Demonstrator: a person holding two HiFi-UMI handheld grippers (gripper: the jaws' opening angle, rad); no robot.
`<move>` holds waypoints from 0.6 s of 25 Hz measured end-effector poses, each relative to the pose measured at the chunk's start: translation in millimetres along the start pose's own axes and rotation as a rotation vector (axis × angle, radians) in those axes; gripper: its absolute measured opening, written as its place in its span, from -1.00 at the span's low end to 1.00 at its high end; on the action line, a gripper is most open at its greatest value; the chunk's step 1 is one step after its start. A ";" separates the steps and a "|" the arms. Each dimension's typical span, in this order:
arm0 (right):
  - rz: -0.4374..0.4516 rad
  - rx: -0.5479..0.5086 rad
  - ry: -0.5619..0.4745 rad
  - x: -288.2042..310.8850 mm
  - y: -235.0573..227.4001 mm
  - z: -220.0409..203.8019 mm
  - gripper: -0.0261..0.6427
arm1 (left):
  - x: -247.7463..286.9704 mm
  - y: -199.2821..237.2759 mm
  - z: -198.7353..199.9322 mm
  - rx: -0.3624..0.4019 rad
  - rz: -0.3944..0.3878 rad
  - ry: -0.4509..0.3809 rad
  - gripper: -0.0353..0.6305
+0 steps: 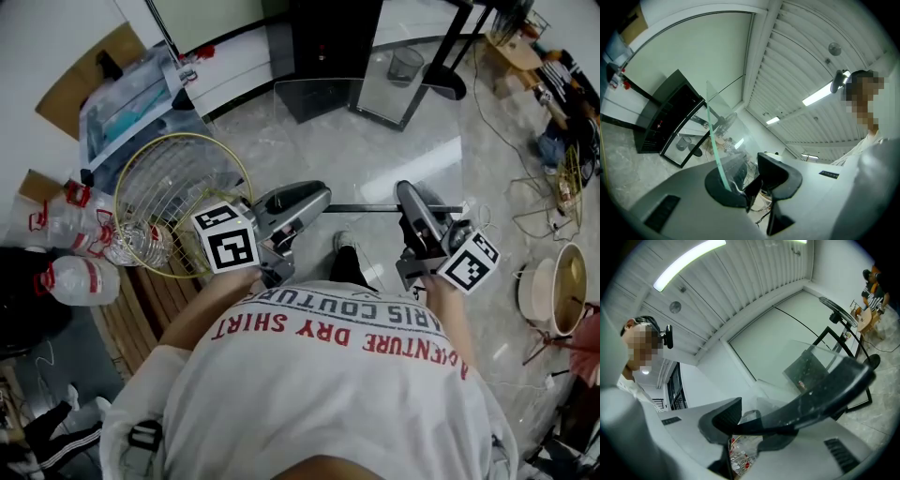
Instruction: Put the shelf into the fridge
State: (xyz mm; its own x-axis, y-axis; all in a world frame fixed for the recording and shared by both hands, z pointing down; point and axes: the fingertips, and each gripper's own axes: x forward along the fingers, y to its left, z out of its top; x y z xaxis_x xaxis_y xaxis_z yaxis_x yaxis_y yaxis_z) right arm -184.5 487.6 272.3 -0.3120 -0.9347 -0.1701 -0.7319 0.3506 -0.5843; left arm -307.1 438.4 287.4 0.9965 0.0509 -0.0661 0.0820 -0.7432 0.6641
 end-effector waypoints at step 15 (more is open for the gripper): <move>0.014 0.062 0.026 65.0 -155.3 87.2 -0.62 | 136.2 100.2 70.5 -0.023 0.071 -0.003 -0.60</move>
State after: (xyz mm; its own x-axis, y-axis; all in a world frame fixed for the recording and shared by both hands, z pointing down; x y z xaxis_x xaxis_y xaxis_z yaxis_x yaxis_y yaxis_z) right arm -38.4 367.4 282.8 -0.3379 -0.9278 -0.1583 -0.6886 0.3584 -0.6304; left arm -164.3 323.9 292.5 0.9998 -0.0031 -0.0202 0.0116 -0.7292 0.6842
